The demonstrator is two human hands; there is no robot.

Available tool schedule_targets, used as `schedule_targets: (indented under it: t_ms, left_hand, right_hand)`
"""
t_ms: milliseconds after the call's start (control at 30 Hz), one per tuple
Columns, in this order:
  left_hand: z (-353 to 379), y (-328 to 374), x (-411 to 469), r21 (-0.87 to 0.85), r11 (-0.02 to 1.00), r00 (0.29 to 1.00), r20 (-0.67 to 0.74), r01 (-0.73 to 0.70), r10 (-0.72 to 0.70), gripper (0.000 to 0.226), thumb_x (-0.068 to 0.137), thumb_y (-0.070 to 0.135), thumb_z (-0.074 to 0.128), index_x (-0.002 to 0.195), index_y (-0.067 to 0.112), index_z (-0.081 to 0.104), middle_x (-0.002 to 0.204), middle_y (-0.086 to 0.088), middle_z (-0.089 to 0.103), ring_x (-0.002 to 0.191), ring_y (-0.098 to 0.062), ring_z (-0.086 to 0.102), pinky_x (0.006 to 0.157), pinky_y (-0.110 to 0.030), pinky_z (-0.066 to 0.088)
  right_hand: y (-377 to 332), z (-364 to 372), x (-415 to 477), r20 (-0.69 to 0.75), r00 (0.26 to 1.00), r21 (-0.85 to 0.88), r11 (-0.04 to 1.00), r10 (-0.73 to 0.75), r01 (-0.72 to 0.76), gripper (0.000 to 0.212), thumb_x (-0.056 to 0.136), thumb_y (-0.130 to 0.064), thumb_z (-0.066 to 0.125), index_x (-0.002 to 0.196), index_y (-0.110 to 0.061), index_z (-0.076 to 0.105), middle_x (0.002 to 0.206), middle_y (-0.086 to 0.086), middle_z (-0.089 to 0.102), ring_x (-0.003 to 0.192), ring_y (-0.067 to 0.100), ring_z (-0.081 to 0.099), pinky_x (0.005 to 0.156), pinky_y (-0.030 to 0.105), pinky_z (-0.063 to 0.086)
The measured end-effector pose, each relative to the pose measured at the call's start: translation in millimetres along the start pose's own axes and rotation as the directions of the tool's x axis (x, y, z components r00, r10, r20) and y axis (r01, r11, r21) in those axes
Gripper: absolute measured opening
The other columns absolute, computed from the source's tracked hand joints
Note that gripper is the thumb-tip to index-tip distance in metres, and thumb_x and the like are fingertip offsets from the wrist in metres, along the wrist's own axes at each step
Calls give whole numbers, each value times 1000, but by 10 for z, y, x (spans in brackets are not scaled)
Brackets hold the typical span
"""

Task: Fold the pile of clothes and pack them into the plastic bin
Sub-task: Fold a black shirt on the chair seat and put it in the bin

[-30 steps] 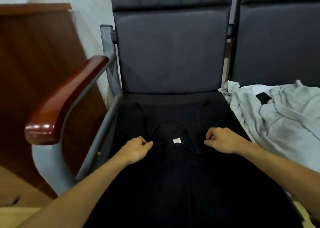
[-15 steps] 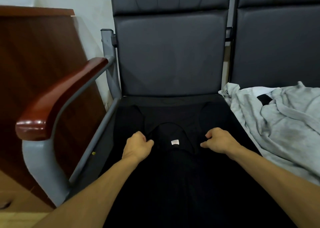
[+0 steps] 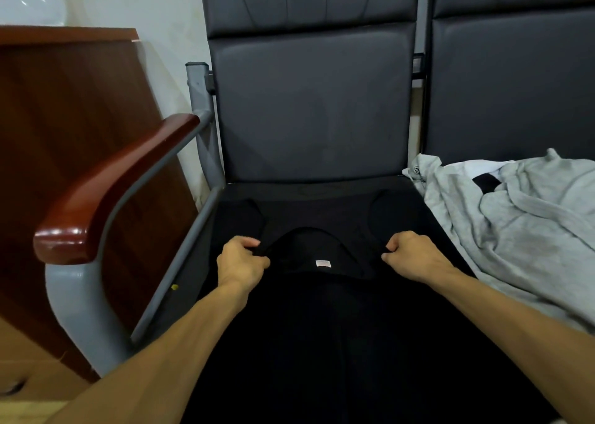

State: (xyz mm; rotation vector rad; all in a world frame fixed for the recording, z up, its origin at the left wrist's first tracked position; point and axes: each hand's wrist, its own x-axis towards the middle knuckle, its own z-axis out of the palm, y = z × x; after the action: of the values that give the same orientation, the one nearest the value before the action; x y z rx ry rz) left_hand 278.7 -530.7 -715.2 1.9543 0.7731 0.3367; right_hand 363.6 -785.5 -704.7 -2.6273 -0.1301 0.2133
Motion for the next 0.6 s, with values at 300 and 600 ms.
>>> schedule_targets:
  t_ms: [300,600]
  left_hand:
    - [-47,17,-124,178,962,945,292,-206,148,29,82,18,75,109,23,63,101,-1,62,90,-13,63,70,-18,47]
    - [-112,45,-83,194,977,925,348,86,-151,42,98,7,36,136,15,50,94,-3,61,79,-16,56,69,-28,45]
  right_hand:
    - [57,-38,-46,110,994,-22,1000,-18,21,41,92,-37,59,61,-12,52,68,4,60,65,16,58,55,23,39]
    - [60,-10,-121,115,992,-195,979,-44,66,41,93,-36,57,59,-14,50,69,2,58,67,16,59,69,27,52]
